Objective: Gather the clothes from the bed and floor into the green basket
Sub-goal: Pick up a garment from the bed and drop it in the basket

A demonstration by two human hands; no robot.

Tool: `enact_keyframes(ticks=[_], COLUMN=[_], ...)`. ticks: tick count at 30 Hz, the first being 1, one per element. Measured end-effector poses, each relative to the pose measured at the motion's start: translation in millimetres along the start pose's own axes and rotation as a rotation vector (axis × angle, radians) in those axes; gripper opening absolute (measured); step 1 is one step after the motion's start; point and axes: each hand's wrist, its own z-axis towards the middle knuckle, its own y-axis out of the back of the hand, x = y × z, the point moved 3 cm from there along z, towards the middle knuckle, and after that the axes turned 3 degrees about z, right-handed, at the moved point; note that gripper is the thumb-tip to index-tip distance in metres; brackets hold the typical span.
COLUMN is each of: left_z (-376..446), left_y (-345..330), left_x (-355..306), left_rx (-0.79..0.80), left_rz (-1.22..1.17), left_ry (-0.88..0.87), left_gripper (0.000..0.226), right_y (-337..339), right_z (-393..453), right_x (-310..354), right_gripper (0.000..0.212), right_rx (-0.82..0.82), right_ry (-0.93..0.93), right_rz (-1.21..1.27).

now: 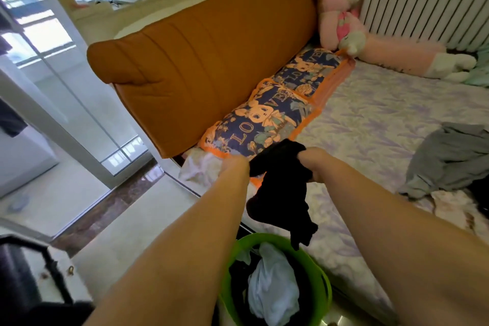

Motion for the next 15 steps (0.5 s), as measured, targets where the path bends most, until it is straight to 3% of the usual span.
enact_keyframes(ticks=[1, 4, 8, 9, 13, 15], left_z=[-10, -30, -14, -4, 28, 43], left_y=[-3, -13, -28, -30, -26, -25], left_x=[7, 37, 80, 93, 138, 158], left_rx=[0.063, 0.223, 0.378, 0.387, 0.342, 0.302], left_rz=[0.106, -0.124, -0.162, -0.216, -0.289, -0.286], left_ry=[0.02, 0.167, 0.355, 0.376, 0.345, 0.303], left_gripper=[0.042, 0.058, 0.089, 0.088, 0.039, 0.029], right_y=[-7, -36, -65, -73, -88, -94], right_z=[0, -1, 7, 5, 17, 26], right_x=[-2, -25, -57, -66, -98, -115], right_gripper=[0.011, 0.012, 0.019, 0.022, 0.021, 0.017], right_rx=[0.043, 0.158, 0.225, 0.254, 0.323, 0.339], right_ry=[0.003, -0.027, -0.053, -0.075, -0.177, -0.231], right_rz=[-0.04, -0.194, -0.125, -0.111, -0.001, 0.056])
